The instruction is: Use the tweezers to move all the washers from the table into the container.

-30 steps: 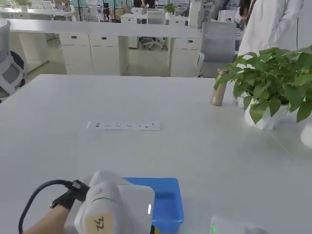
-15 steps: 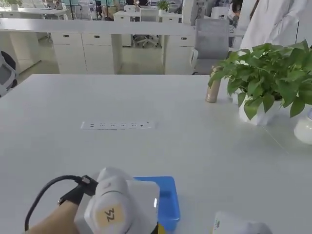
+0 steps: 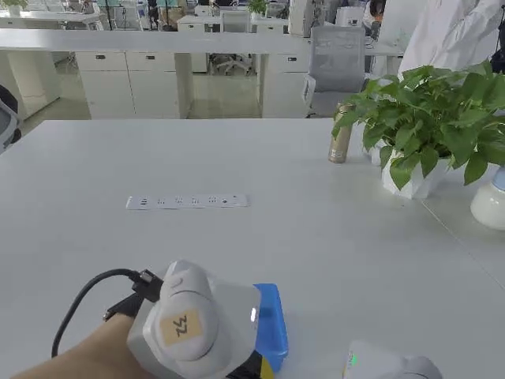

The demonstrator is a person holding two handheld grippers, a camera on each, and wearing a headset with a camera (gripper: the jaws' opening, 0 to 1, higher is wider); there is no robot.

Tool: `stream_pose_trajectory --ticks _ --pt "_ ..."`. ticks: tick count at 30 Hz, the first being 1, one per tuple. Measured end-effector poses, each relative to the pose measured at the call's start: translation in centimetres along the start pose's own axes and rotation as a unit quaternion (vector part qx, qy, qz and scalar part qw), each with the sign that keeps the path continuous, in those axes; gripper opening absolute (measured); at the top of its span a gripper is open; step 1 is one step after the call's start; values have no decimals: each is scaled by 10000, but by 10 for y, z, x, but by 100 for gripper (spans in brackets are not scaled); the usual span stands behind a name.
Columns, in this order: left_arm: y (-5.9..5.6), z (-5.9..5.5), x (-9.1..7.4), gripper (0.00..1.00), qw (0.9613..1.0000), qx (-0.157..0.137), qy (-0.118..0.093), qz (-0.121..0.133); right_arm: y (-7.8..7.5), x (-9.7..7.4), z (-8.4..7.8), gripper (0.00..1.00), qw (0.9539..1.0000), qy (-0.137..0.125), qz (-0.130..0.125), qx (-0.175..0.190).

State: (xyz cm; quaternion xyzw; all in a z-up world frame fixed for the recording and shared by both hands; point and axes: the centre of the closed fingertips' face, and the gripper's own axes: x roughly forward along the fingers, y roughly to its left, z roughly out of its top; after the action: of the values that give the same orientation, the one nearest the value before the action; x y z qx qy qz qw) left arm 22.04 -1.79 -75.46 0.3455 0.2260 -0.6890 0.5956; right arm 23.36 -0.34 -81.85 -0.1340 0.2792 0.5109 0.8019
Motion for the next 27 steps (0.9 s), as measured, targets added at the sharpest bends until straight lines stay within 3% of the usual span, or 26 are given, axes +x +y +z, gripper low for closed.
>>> stream_pose_trajectory --ticks 11,14,23,27 --pt "-2 4 1 0 9999 144 -17 -47 0 -4 -4 9 9998 103 -79 -123" --pt "-1 2 2 0 9998 169 116 -37 1 -4 -5 9 9999 111 -41 -58" --pt "-2 9 5 0 9995 221 -68 -231 -1 -3 -3 12 10000 48 -31 26" --pt "-3 10 6 0 9992 324 -21 -240 0 -3 -1 9 10000 18 17 -20"
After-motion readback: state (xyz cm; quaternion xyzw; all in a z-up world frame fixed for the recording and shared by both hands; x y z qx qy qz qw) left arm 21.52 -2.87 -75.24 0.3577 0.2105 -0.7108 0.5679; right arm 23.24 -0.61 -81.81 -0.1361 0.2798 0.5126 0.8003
